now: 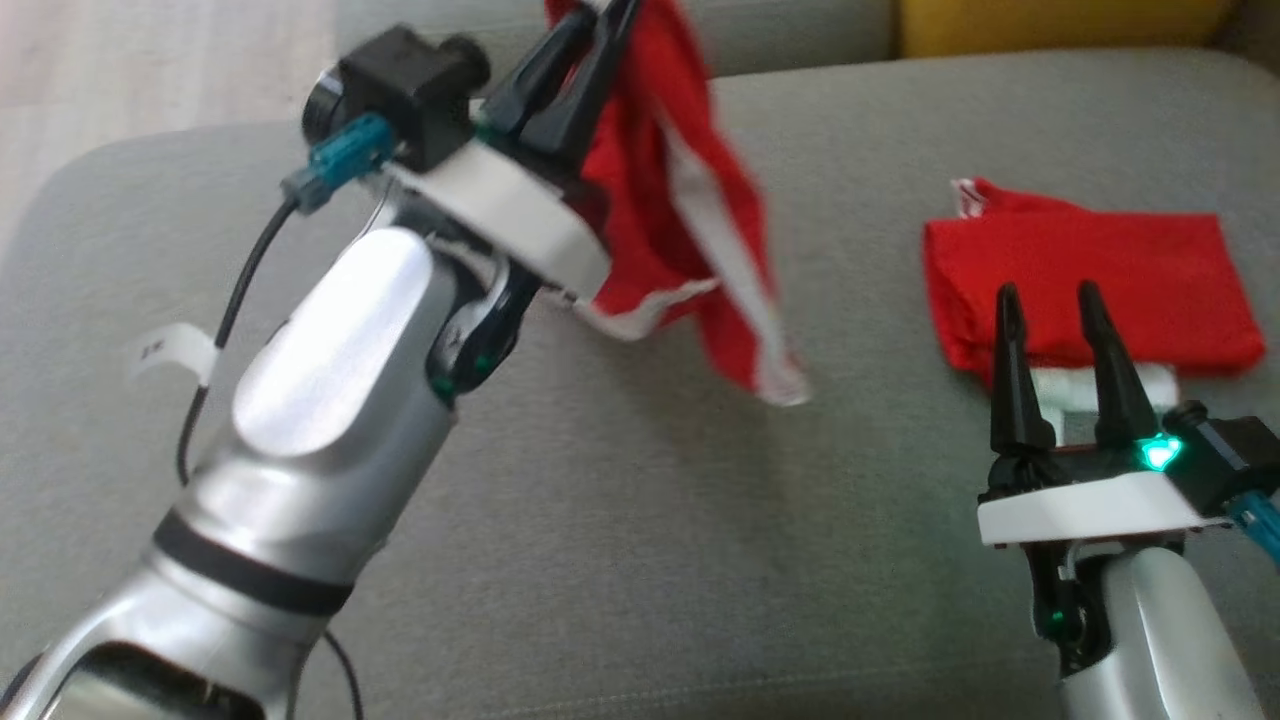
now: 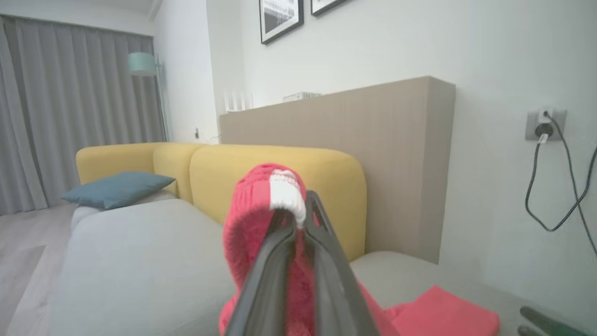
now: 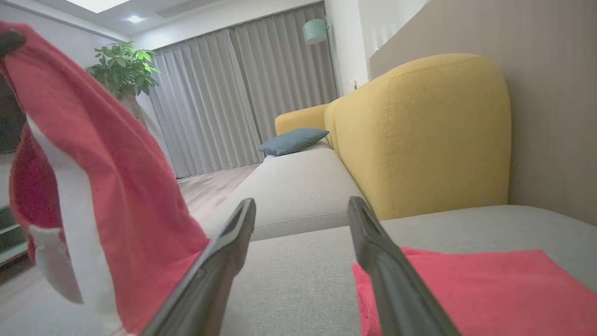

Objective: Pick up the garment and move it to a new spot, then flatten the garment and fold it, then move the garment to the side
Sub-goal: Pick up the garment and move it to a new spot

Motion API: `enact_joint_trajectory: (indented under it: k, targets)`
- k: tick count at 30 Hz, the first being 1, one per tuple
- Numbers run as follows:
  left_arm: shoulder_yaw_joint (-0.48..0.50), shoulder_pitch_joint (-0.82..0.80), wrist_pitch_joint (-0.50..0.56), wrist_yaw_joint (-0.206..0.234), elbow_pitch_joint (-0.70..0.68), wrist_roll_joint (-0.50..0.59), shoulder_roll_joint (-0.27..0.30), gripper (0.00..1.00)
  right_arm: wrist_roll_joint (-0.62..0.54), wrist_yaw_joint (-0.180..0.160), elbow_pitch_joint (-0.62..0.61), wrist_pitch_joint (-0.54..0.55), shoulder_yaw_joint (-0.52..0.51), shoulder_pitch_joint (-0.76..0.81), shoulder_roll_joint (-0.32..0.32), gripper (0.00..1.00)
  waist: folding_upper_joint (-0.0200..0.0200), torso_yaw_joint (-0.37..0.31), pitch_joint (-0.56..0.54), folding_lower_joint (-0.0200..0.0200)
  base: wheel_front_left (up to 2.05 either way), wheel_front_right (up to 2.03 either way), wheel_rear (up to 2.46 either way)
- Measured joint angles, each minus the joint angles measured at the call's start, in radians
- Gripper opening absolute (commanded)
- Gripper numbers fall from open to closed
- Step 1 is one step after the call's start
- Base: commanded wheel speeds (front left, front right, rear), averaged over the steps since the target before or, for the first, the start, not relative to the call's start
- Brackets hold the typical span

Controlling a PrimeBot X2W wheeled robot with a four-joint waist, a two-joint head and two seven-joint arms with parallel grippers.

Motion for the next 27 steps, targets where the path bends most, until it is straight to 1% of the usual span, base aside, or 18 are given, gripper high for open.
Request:
enact_joint_trajectory:
  k: [3,5,8,10,13,15,16,17,18,23,27]
  targets:
    - [0.006,-0.032,-0.026,0.008,0.0,-0.001,-0.021,0.0,0.007,0.0,0.006,-0.001,0.0,-0.007,0.0,1.0,0.0,-0.034,0.013,0.0,0.0,0.0,0.0]
    - [0.01,-0.033,-0.034,0.008,0.025,-0.002,-0.022,0.0,0.007,0.0,0.012,-0.008,0.0,-0.014,0.0,1.0,0.0,-0.051,0.023,0.0,0.0,0.0,0.0]
    - [0.01,0.007,-0.035,0.008,0.109,-0.002,0.008,0.0,0.007,0.0,0.015,-0.009,0.001,-0.018,0.0,1.0,0.0,-0.066,0.038,0.0,0.0,0.0,0.0]
    - [0.012,0.057,-0.044,0.008,0.179,-0.001,0.043,0.0,0.007,0.0,0.017,-0.011,0.002,-0.018,0.0,1.0,0.0,-0.071,0.048,0.0,0.0,0.0,0.0]
    - [0.042,0.123,-0.053,0.007,0.277,-0.011,0.078,0.0,0.007,0.0,0.017,-0.017,0.012,-0.018,0.0,1.0,0.0,-0.075,0.065,0.0,0.0,0.0,0.0]
    - [0.06,0.138,-0.054,0.006,0.331,-0.011,0.088,0.0,0.004,0.0,0.018,-0.017,0.02,-0.018,0.0,1.0,0.0,-0.074,0.076,0.0,0.0,0.0,0.0]
    - [0.068,0.138,-0.06,0.002,0.356,-0.011,0.091,0.36,0.004,0.0,0.019,-0.017,0.024,-0.018,0.0,1.0,0.0,-0.072,0.081,0.0,0.0,0.0,0.0]
    - [0.069,0.136,-0.061,-0.002,0.376,-0.007,0.095,0.83,0.003,0.0,0.021,-0.017,0.028,-0.019,0.0,1.0,0.0,-0.071,0.085,0.0,0.0,0.0,0.0]
    - [0.072,0.136,-0.061,-0.002,0.39,0.001,0.097,1.0,-0.004,0.0,0.025,-0.016,0.032,-0.019,0.0,1.0,0.0,-0.068,0.088,0.0,0.0,0.0,0.0]
    - [0.15,0.139,-0.061,-0.011,0.386,0.015,0.091,1.0,-0.017,0.0,0.036,-0.014,0.045,-0.019,0.0,1.0,-0.0001,-0.044,0.093,0.0,0.0,0.0,0.0]
    - [0.224,0.178,-0.061,-0.011,0.323,0.045,0.083,1.0,-0.032,0.0,0.038,0.0,0.043,-0.019,0.0,1.0,0.0,-0.01,0.084,0.0,0.0,0.0,0.0]
